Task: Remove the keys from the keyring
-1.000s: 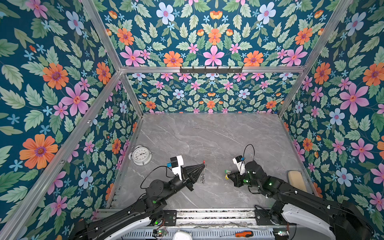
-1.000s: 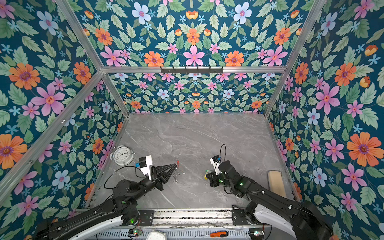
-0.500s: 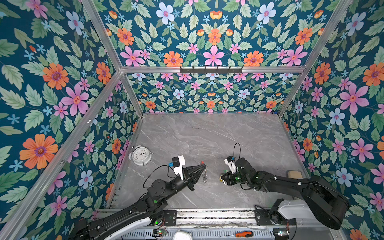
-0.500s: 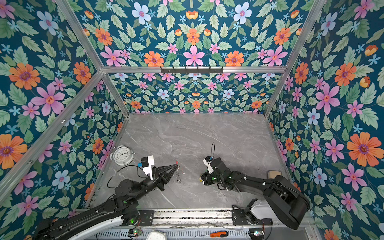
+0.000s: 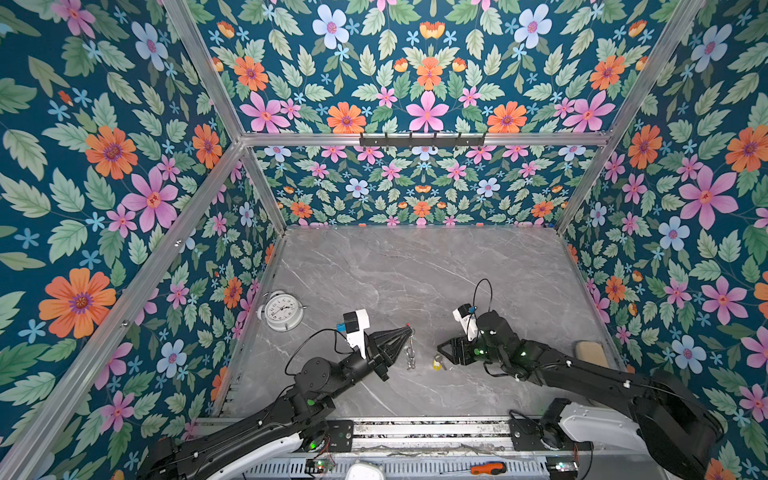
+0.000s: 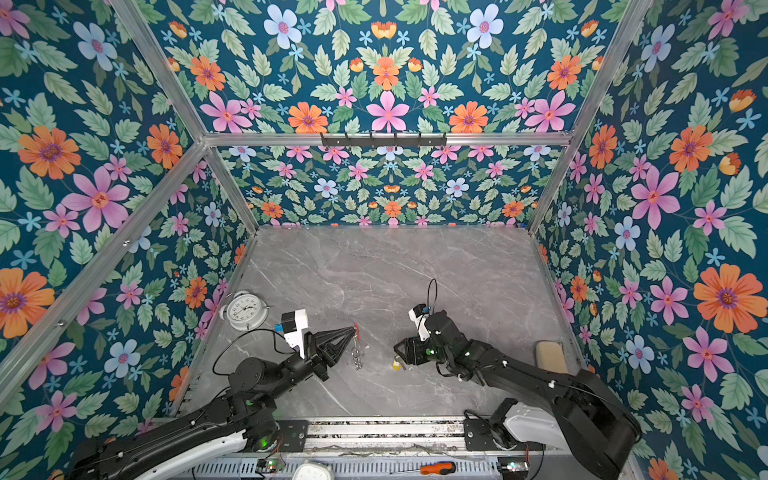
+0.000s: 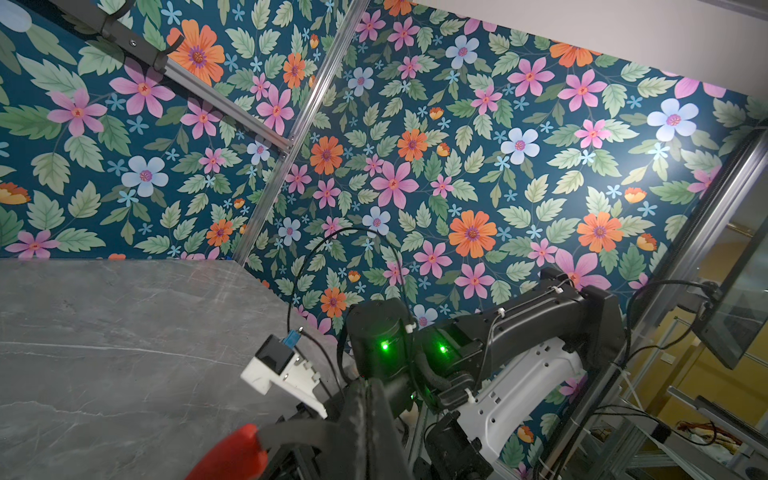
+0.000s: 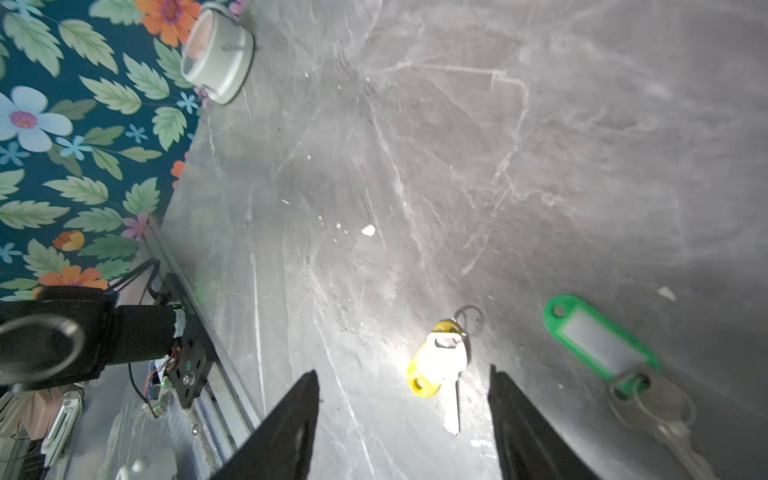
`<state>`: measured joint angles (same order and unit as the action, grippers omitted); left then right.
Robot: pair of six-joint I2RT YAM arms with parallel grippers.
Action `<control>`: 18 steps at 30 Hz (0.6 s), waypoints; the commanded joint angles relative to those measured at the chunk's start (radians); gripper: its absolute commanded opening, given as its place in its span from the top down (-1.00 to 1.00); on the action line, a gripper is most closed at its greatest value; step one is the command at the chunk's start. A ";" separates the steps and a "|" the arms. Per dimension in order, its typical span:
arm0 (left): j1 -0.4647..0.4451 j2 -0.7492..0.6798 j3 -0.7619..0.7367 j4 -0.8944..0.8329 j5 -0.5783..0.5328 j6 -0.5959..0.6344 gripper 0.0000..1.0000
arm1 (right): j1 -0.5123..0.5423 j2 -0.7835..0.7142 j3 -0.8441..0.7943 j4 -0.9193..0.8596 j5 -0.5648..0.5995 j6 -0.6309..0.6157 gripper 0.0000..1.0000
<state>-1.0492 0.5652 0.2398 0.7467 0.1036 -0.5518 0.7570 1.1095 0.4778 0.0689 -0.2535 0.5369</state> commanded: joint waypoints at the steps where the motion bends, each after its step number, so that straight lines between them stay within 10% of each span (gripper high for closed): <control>1: 0.000 0.007 0.016 0.018 -0.009 -0.008 1.00 | 0.008 -0.117 0.019 -0.085 0.025 -0.023 -0.33; 8: 0.000 0.052 0.047 0.000 -0.088 -0.008 1.00 | 0.216 -0.324 0.163 -0.167 0.166 -0.129 -0.49; 18: 0.000 0.086 0.058 0.013 -0.141 -0.015 1.00 | 0.415 -0.172 0.314 -0.084 0.299 -0.291 -0.61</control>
<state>-1.0492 0.6476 0.2859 0.7403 -0.0231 -0.5694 1.1641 0.8898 0.7601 -0.0479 -0.0181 0.3176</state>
